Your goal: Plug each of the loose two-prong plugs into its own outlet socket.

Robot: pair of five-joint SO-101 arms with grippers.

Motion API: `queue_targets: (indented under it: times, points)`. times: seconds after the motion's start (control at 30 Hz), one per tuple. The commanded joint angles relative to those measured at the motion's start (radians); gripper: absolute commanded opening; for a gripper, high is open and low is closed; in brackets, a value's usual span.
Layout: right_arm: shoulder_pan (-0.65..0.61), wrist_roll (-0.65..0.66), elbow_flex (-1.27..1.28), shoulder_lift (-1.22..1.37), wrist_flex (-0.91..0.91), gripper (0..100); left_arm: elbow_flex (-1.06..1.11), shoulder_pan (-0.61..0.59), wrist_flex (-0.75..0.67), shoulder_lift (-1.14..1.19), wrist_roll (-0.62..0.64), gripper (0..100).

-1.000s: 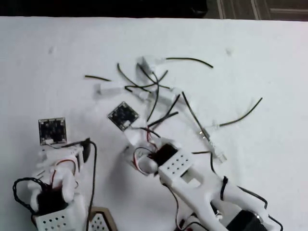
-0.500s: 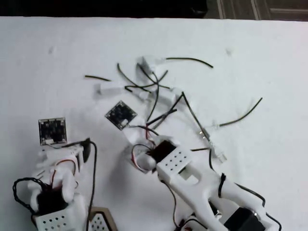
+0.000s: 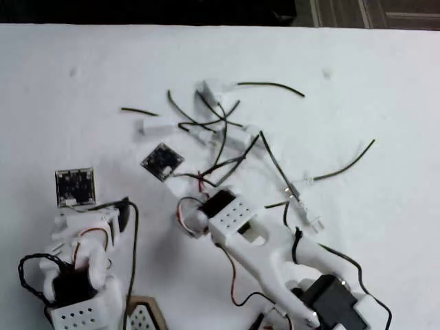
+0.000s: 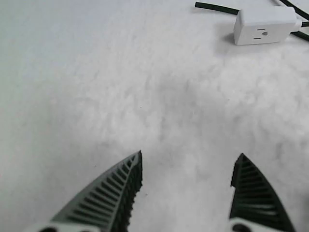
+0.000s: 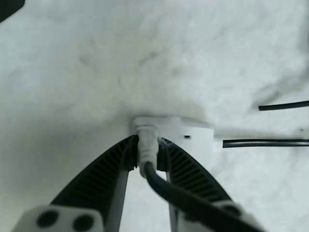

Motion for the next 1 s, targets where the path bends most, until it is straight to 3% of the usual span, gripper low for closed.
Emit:
queue_targets:
  times: [0.0, 0.67, 0.97]
  points:
    - [0.002, 0.012, -0.008, 0.021, 0.001, 1.7, -0.005, -0.012, -0.021, -0.007, -0.008, 30]
    - [-0.018, 0.008, 0.018, -0.01, -0.013, 2.0, -0.003, -0.01, -0.021, -0.007, -0.005, 31]
    - [-0.11, 0.008, 0.006, -0.295, 0.128, 23.2, -0.005, -0.01, -0.021, -0.007, 0.0, 31]
